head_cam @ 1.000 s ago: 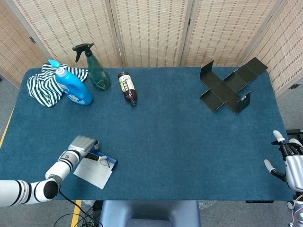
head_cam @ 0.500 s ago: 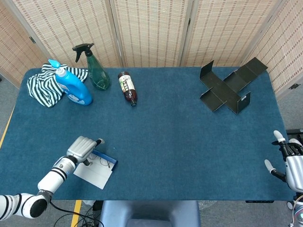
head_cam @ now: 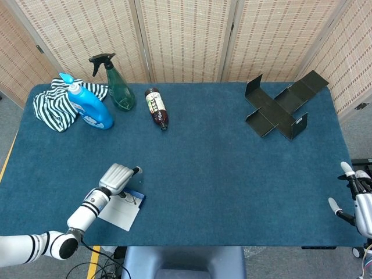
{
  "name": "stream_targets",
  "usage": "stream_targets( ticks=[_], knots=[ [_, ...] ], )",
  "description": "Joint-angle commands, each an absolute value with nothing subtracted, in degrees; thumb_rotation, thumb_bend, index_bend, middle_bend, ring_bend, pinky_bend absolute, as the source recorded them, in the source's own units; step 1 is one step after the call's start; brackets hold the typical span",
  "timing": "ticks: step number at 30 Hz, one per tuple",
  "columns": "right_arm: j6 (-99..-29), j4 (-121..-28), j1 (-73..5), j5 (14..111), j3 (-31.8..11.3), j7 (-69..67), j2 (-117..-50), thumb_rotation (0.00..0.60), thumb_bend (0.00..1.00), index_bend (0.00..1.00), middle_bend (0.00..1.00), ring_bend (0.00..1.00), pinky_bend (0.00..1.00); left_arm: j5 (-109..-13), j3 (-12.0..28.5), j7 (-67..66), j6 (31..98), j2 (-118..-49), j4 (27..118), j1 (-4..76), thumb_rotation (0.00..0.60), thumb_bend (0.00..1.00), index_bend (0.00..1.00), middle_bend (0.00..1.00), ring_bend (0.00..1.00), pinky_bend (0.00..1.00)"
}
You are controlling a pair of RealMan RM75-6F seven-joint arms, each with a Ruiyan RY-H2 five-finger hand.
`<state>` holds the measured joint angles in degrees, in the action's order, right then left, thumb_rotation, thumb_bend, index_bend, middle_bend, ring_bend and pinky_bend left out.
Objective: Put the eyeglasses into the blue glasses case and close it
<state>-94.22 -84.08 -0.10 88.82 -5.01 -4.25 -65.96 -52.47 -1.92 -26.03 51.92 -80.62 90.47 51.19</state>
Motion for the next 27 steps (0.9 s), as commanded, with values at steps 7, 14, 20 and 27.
stream_targets(
  ticks=[7,14,20,27],
  knots=[
    [-93.95,-83.44,-0.01,88.42,-5.10,-4.86,-66.14,0.600,0.27,0.05,0.34,0.44,0.27,-49.08,-0.09,-31.45,52.75,-82.35,86.97,51.98,0.600,0.20,0.30,1.00,1.00,1.00],
    [-93.63,-83.22,-0.25,88.44,-5.19,-4.97,-66.31,0.600,0.27,0.05,0.34,0.44,0.27,-43.58,2.46,-33.62,51.68,-83.67,83.31,53.10,0.600,0.20,0.30,1.00,1.00,1.00],
    [-93.73,-83.23,-0.21,88.45,-5.26,-5.01,-66.26,0.600,0.27,0.05,0.34,0.44,0.27,-40.83,4.73,-34.02,53.12,-84.83,80.83,53.16,0.600,0.20,0.30,1.00,1.00,1.00],
    [-93.38,-83.06,-0.49,88.52,-5.34,-5.14,-66.27,0.600,0.27,0.05,0.34,0.44,0.27,-49.97,2.64,-31.88,60.76,-80.66,89.34,48.47,0.600,0.20,0.27,1.00,0.99,1.00]
  ],
)
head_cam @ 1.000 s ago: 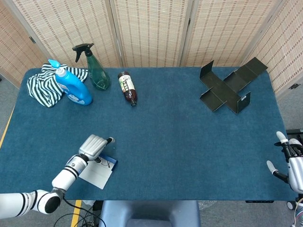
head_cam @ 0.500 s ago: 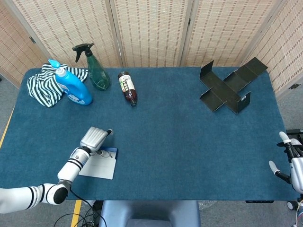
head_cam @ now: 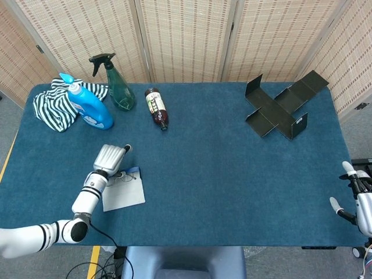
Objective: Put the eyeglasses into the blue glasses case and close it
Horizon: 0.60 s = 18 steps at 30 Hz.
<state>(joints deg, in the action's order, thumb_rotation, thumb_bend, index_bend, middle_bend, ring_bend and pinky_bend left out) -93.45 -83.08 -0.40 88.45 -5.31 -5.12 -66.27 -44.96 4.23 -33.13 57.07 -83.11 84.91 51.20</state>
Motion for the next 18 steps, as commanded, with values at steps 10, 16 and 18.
stream_targets(
  ticks=[10,16,18],
  knots=[
    [-92.90,-83.33,-1.32,89.46,-5.29,-4.67,-66.51,0.600,0.27,0.05,0.34,0.45,0.27,-63.99,-3.83,-29.39,65.80,-77.25,96.17,41.90,0.600,0.20,0.23,1.00,0.99,1.00],
    [-92.89,-84.03,-1.61,89.99,-5.20,-3.88,-66.33,0.600,0.27,0.05,0.34,0.45,0.27,-69.05,-5.90,-29.10,66.84,-78.35,95.75,39.19,0.600,0.20,0.23,1.00,0.99,1.00],
    [-93.05,-84.32,-1.58,90.09,-5.18,-3.62,-66.22,0.600,0.27,0.05,0.34,0.45,0.27,-70.21,-6.36,-29.22,66.96,-78.85,95.32,38.39,0.600,0.20,0.23,1.00,0.99,1.00]
  ],
)
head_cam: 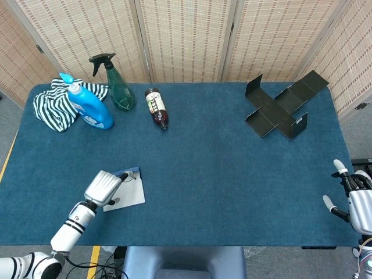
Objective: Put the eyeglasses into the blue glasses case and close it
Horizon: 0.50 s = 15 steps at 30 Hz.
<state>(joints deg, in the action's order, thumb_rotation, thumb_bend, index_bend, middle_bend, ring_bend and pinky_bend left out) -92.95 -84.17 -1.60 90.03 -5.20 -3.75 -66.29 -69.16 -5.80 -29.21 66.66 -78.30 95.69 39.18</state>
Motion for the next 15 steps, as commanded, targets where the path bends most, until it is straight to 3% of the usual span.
stream_targets(
  ticks=[1,15],
  knots=[
    [-93.11,-84.44,-1.54,90.11,-5.15,-3.50,-66.19,0.600,0.27,0.05,0.34,0.45,0.27,-70.83,-6.60,-29.34,67.05,-79.21,94.94,37.92,0.600,0.20,0.23,1.00,0.99,1.00],
    [-93.12,-85.34,-1.59,90.27,-4.99,-2.52,-65.96,0.600,0.27,0.05,0.34,0.45,0.27,-73.88,-7.32,-30.43,67.08,-81.60,91.48,33.49,0.600,0.20,0.22,1.00,0.99,1.00]
  ],
)
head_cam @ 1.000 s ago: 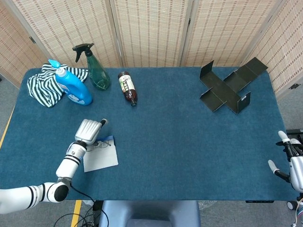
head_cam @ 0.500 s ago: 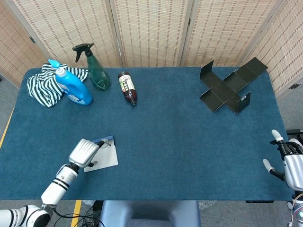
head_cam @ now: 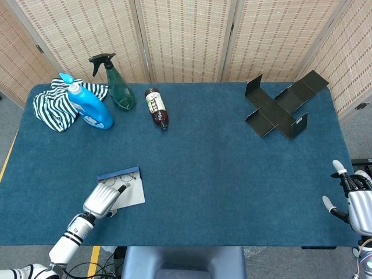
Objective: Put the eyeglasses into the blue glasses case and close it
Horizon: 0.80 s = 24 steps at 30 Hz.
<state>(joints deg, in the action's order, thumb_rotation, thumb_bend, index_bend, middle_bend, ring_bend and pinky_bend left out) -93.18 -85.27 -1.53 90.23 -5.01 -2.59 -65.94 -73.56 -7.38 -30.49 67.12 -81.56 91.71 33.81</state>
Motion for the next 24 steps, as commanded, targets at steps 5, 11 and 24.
stream_targets(
  ticks=[5,11,24],
  knots=[
    [-92.91,-85.54,-1.79,90.34,-4.98,-2.20,-66.02,0.600,0.27,0.05,0.34,0.45,0.27,-74.32,-7.05,-30.65,66.15,-81.87,91.04,32.75,0.600,0.20,0.22,1.00,0.99,1.00],
    [-92.94,-85.59,-1.73,90.24,-4.93,-2.08,-65.97,0.600,0.27,0.05,0.34,0.45,0.27,-74.32,-6.22,-31.23,65.14,-82.77,89.62,32.17,0.600,0.20,0.22,1.00,0.99,1.00],
    [-93.28,-85.79,-1.51,90.13,-4.90,-1.98,-65.79,0.600,0.27,0.05,0.34,0.45,0.27,-73.42,-4.60,-31.51,62.85,-83.90,87.73,31.35,0.600,0.20,0.22,1.00,0.99,1.00]
  ],
)
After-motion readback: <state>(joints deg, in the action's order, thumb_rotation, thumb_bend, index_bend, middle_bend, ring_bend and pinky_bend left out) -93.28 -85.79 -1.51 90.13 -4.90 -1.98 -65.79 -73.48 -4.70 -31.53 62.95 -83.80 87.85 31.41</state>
